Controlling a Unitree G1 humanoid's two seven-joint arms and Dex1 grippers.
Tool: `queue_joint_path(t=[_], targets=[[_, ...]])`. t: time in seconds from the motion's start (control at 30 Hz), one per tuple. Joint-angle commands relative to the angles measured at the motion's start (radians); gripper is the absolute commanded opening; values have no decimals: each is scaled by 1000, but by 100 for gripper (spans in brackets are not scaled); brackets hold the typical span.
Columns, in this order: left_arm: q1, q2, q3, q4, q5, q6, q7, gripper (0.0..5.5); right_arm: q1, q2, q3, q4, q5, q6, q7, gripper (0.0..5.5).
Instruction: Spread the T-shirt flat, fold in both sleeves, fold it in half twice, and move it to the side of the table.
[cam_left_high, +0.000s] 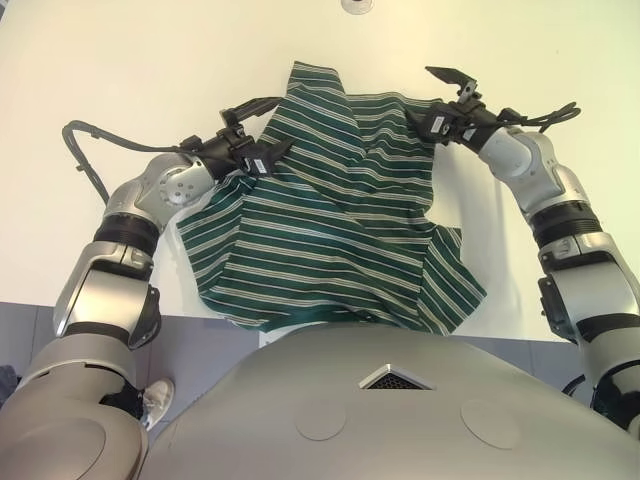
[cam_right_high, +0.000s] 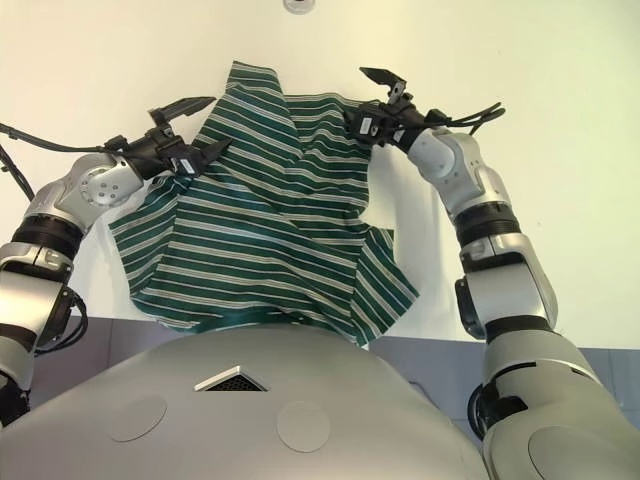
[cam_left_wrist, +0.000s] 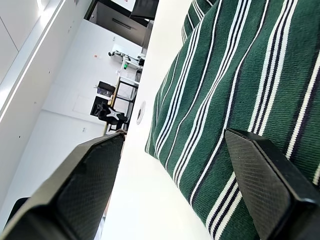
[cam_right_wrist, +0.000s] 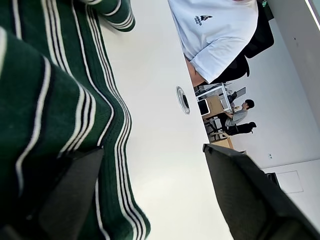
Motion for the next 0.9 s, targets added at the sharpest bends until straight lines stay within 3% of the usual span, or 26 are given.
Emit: queue_joint_path(t=[0.03,0.43,0.9], targets=[[18,2,7,-19,-9,12,-3,369,-68,9,33,126,-38,-5,-27,372],[42,-24,39,-71,-29,61,16,369,-317,129,81,475,-97,64,-243,372],[-2,-40,36,-10,34,183,117,369,-378,89,75,552,-110,103,-479,372]])
